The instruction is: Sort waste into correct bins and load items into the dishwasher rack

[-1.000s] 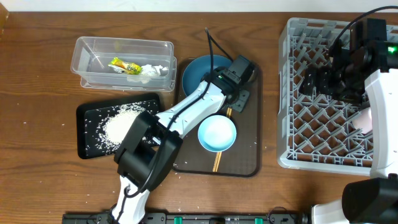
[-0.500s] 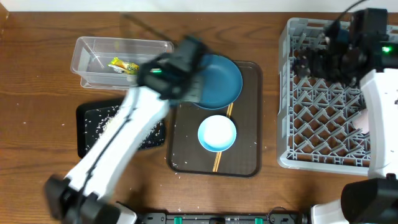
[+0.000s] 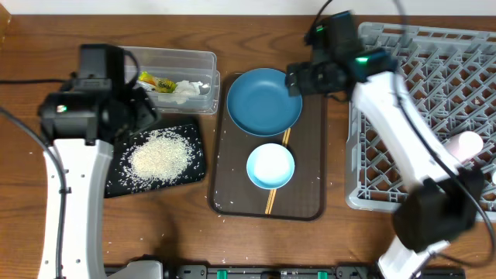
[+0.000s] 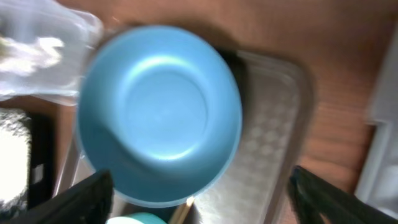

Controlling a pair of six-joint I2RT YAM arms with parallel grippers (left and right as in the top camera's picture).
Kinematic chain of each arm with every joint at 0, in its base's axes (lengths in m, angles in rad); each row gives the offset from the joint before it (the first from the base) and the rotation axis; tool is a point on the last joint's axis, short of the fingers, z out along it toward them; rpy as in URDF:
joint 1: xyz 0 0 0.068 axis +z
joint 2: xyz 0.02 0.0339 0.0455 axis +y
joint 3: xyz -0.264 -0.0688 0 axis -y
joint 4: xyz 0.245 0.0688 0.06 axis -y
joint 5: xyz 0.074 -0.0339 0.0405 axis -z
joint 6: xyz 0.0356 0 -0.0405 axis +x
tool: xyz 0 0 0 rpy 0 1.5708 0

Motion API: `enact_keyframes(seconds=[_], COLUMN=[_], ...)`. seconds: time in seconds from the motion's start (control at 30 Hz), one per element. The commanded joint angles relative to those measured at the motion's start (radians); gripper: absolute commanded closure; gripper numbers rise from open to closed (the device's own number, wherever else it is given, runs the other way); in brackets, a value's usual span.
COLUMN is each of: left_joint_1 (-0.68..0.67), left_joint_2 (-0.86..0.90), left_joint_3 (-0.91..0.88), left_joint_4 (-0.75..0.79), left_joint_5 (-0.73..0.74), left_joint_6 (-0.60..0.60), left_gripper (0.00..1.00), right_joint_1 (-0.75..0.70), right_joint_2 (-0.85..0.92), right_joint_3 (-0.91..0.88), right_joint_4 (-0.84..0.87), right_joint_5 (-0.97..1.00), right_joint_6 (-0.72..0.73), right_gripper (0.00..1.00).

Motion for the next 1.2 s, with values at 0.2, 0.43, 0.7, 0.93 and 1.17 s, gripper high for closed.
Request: enact_keyframes(seconds=[0.2,0.43,0.7,0.93,1.17], left_joint_1=[0.038,0.038,0.038,0.038,0.038], left_joint_2=[0.000,0.000,0.000,0.000,0.000], left_joint_3=[-0.001,-0.001,-0.001,-0.001,-0.001], left_joint_4=[-0.014,-0.014,-0.014,-0.013,-0.014], left_joint_5=[-0.004,-0.003,0.001,0.015,0.022], left_joint_6=[-0.032,-0.032,-0.033,-0.032,-0.032], left_gripper=[0.17,0.17,0.17,0.17,0.16], right_joint_1=[0.031,0.007,-0.120,-0.276,-0.463], right_joint_2=[0.266,0.264,0.054,-0.172,-0.225], right_joint_3=[0.001,0.019,0.159,0.172,0.172], right_joint_4=[0.008,0.027,-0.067,-0.054,0.056], right_joint_5=[0.047,0.048,0.225,0.637,0.976], right_joint_6=[0.203,0.226,0.084,-0.129,-0.253], right_gripper=[0.47,0.99,0.99,0.99,0.99])
